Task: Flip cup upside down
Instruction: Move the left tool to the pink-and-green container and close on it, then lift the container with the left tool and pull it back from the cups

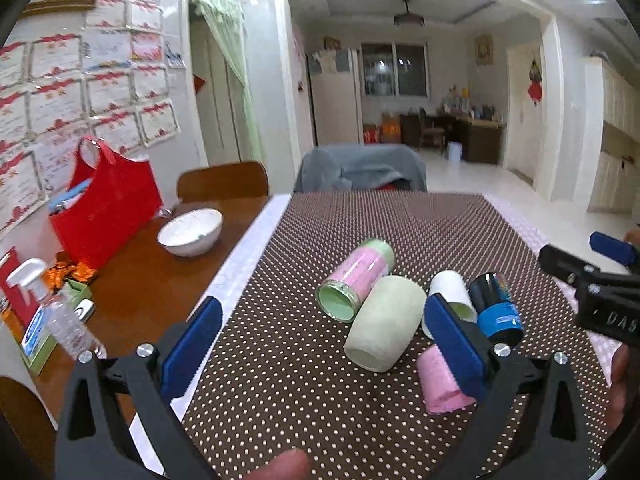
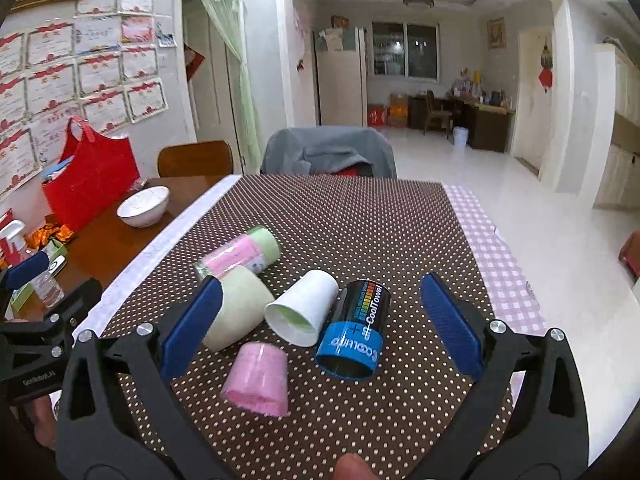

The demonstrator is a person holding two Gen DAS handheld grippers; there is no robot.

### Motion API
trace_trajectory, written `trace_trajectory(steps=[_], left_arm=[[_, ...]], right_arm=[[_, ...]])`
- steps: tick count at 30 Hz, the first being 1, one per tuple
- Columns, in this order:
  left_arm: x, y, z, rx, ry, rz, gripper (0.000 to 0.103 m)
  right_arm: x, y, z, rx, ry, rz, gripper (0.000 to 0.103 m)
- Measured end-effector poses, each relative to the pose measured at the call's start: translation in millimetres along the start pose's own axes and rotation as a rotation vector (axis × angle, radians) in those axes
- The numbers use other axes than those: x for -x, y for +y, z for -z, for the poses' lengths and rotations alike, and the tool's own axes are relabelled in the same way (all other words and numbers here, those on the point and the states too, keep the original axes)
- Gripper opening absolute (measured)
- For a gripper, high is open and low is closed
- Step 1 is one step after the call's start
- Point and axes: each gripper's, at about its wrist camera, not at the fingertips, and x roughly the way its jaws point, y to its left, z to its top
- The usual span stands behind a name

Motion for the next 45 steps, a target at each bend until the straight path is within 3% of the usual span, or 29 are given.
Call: trace_trajectory(steps=[10,18,22,35,36,40,45], left_arm=[[-101,0,-23,-0.077,0.177,0.056,0.099],[-182,-9,-28,-0.187,0.355,0.15,0.099],[-218,-6,-30,-0.215,0.419,0.159,0.099],[-283,-22,-35,-0.26,0.571,0.3,0.099],[-290,-25,-34,-0.263,0.594,0.323,0.098],[-311,-26,-31,-0.2,0.687,0.451,0.071],[-322,-25,-33,-0.19,0.676,0.452,0.069]], right_arm=[[-68,-14,-11,-0.012,0.112,0.025,0.097],[-99,-21,-12,-0.036,0.169,0.035,0.097],[-112,-23,-13,-0.051,0.189,0.04,0.097],[-139,-38,-11,-0.083,0.227,0.056,0.097],[-139,-37,-11,-0.084,0.229,0.056,0.097],[-141,-39,-10,-0.091,0.233,0.057,0.097],[-140,-43,-10,-0.105,0.231,0.058,0.097]])
